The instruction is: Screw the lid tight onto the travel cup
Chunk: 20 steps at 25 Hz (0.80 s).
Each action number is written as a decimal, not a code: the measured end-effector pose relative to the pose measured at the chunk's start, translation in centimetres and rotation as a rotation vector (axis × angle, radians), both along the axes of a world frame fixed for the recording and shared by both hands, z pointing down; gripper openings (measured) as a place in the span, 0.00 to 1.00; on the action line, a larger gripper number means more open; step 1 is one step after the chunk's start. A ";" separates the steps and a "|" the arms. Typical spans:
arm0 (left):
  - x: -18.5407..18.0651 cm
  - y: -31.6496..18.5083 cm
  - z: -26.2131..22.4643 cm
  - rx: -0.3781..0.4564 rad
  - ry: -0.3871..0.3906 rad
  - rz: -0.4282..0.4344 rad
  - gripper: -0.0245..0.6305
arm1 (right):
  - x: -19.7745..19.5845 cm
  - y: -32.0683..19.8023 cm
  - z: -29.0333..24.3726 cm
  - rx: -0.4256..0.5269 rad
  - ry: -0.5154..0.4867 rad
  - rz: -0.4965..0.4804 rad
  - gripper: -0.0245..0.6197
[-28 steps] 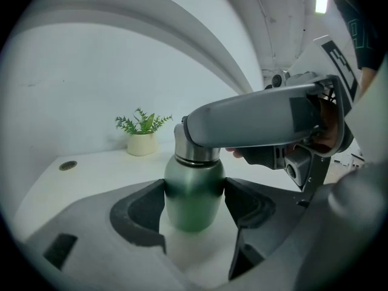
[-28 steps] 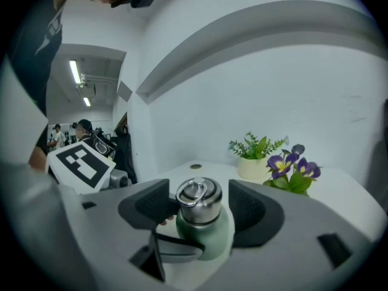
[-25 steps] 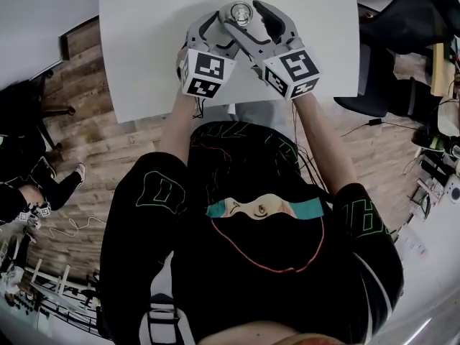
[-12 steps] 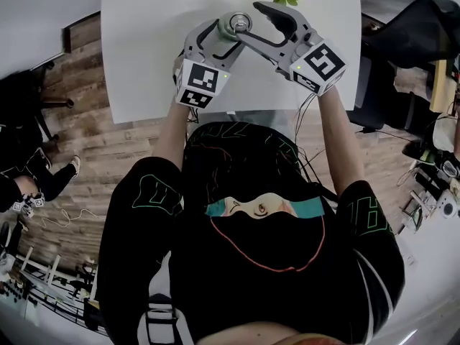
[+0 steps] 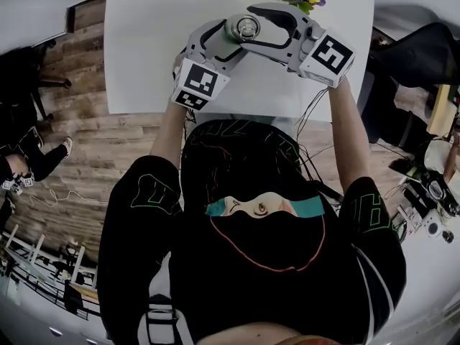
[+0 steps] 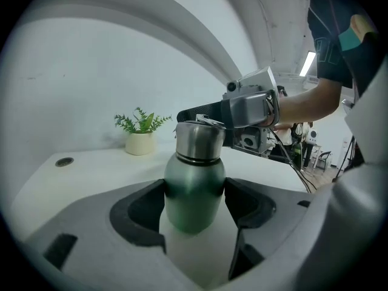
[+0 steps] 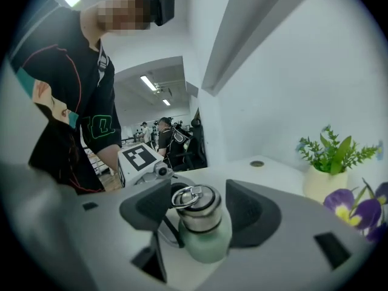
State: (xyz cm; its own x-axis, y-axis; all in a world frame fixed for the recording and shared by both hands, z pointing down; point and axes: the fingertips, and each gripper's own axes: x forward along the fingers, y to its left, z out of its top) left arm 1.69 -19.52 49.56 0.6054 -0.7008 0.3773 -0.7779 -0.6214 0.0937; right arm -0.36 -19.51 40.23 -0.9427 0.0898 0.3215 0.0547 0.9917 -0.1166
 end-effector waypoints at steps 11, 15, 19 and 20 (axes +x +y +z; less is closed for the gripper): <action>-0.2 0.3 0.2 -0.016 0.003 -0.001 0.53 | -0.3 0.4 0.1 -0.020 -0.006 0.026 0.45; -0.3 -0.1 -0.4 0.003 0.002 0.012 0.53 | -0.3 0.1 0.2 -0.005 -0.011 0.112 0.45; -0.3 -0.1 -0.2 -0.006 0.005 0.011 0.53 | -0.3 0.0 0.3 0.014 -0.021 0.218 0.45; -0.3 0.0 0.0 -0.011 0.008 0.010 0.53 | -0.2 -0.1 0.3 0.019 -0.022 0.247 0.45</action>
State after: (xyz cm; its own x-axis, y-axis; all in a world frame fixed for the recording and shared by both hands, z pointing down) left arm 1.42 -19.56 49.59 0.6154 -0.6904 0.3804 -0.7707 -0.6282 0.1066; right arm -0.60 -19.61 40.51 -0.9420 -0.1499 0.3004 -0.1871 0.9773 -0.0992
